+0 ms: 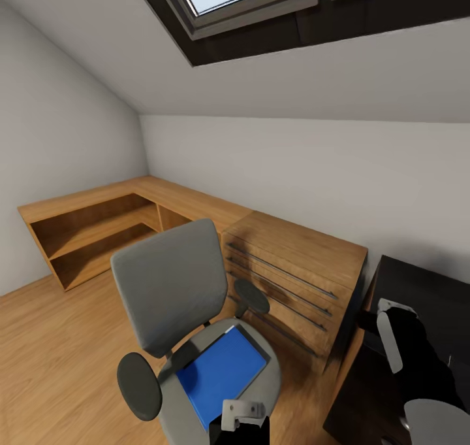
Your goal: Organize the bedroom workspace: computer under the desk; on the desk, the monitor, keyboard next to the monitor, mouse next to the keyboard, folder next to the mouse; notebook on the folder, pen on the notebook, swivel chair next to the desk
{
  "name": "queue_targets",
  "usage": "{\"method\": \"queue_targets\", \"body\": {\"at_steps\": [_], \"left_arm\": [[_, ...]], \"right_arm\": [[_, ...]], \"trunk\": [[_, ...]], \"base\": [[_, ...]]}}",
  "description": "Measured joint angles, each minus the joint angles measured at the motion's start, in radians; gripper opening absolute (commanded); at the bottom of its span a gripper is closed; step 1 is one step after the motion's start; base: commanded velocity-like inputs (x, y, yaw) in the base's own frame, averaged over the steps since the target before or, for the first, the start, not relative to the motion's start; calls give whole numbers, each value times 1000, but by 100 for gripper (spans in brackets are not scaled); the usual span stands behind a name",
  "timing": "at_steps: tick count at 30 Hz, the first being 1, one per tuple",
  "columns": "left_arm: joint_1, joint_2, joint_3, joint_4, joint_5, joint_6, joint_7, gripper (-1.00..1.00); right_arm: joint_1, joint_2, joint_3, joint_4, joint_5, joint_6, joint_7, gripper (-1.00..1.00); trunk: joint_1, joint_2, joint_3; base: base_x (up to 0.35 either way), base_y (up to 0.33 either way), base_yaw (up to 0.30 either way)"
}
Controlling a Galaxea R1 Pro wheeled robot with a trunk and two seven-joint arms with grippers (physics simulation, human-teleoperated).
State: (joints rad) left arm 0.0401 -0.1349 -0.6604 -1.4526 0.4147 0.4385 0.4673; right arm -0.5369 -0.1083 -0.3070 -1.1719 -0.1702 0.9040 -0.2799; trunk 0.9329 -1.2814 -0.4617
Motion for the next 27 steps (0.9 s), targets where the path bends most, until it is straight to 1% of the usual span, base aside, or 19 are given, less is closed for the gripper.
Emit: {"method": "queue_targets", "body": {"at_steps": [7,10,27], "left_arm": [[0,3,3,-1,0,-1,0,100],[0,3,3,0,0,-1,0,100],[0,3,5,-1,0,-2,0,100]], "right_arm": [[1,1,0,-1,4,0,0,100],[1,1,0,-1,4,0,0,100],[1,1,0,-1,4,-3,0,100]], "trunk": [[0,0,0],[0,0,0],[1,0,0]], "base": [[-3,0,0],[-132,0,0],[-299,0,0]]}}
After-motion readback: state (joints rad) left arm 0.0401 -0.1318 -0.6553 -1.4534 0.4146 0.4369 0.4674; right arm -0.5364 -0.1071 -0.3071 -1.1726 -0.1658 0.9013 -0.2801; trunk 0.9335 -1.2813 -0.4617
